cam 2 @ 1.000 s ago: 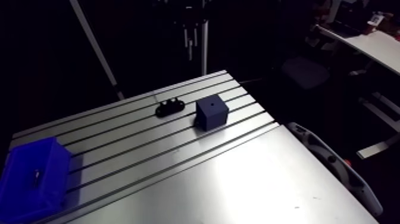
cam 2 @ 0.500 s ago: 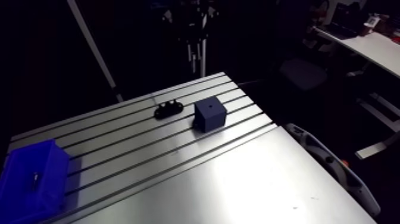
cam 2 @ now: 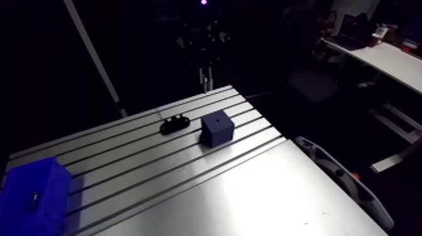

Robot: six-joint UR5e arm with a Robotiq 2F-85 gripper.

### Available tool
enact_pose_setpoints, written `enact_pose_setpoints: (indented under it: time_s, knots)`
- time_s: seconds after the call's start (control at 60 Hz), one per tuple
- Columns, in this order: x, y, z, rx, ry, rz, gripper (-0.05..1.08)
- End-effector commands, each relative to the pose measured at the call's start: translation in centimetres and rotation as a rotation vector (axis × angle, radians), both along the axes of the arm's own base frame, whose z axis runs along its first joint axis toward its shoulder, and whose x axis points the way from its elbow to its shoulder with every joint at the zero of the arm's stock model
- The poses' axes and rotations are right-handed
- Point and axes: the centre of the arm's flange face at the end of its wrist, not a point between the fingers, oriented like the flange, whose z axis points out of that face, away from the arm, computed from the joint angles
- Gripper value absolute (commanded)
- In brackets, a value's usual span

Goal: Pick up the M10 bolt and insert it into the hole until fully seated.

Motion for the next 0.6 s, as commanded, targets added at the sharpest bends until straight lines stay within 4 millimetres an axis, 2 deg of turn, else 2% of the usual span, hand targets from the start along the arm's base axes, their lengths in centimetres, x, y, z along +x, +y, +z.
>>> enact_pose_setpoints:
  time_s: [0.017, 0.233, 0.6]
  knots:
    - [0.8, -0.2, -0.2, 0.003, 0.002, -0.002, 1.08]
    - [1.0, -0.2, -0.6, 0.000, -0.003, -0.003, 1.08]
    - [1.9, -0.2, -2.7, -0.007, -0.005, 0.009, 1.08]
